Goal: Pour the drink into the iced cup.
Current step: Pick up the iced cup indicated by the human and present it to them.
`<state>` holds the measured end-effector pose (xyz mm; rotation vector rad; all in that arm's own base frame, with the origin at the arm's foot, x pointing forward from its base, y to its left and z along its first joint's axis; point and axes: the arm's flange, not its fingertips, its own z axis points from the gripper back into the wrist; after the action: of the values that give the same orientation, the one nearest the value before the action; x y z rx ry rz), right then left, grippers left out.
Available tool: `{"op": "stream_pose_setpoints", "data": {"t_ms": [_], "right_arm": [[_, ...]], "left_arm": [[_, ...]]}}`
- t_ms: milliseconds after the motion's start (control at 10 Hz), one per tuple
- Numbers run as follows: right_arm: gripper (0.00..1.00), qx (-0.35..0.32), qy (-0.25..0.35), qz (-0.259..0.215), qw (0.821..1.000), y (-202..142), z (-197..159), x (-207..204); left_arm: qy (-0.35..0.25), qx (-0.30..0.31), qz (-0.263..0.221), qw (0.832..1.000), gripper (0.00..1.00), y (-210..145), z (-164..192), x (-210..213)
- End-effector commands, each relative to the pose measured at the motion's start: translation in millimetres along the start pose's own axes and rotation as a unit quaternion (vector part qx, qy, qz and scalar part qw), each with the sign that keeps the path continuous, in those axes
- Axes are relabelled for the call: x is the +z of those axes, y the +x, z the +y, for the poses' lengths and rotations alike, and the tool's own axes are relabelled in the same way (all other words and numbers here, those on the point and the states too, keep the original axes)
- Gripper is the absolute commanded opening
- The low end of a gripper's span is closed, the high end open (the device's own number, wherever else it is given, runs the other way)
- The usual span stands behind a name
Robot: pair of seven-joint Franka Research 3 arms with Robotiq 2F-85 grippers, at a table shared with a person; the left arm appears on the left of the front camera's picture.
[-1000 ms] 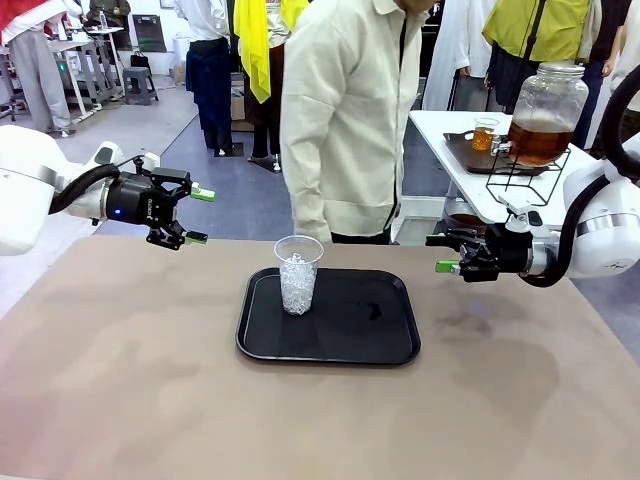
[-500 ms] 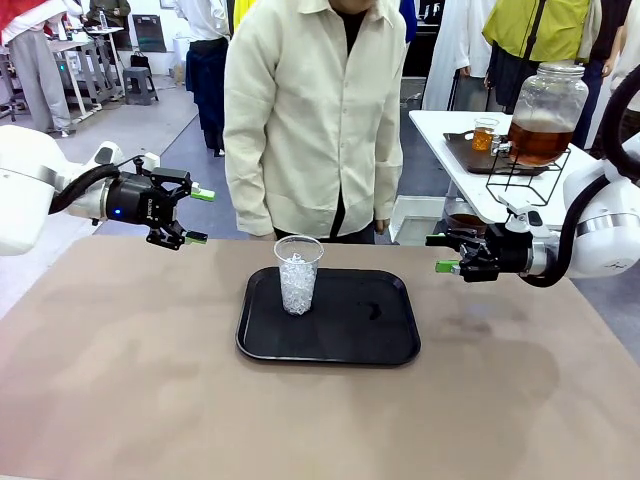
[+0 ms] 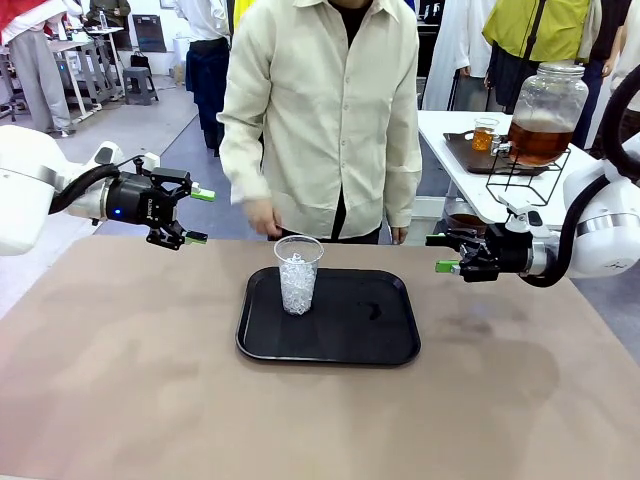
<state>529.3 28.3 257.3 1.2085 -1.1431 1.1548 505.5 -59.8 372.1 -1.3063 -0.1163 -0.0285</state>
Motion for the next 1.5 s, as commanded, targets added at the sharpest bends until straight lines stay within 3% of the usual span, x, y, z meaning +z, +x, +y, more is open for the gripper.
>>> {"op": "stream_pose_setpoints", "data": {"t_ms": [0,1400], "right_arm": [[1.0,0.002,0.002,0.0,1.0,2.4,-1.3,-1.6],[1.0,0.002,0.002,0.0,1.0,2.4,-1.3,-1.6]], "left_arm": [[0.003,-0.002,0.001,1.0,1.0,-0.1,-0.7,0.3],[0.003,-0.002,0.001,1.0,1.0,-0.1,-0.7,0.3]]}}
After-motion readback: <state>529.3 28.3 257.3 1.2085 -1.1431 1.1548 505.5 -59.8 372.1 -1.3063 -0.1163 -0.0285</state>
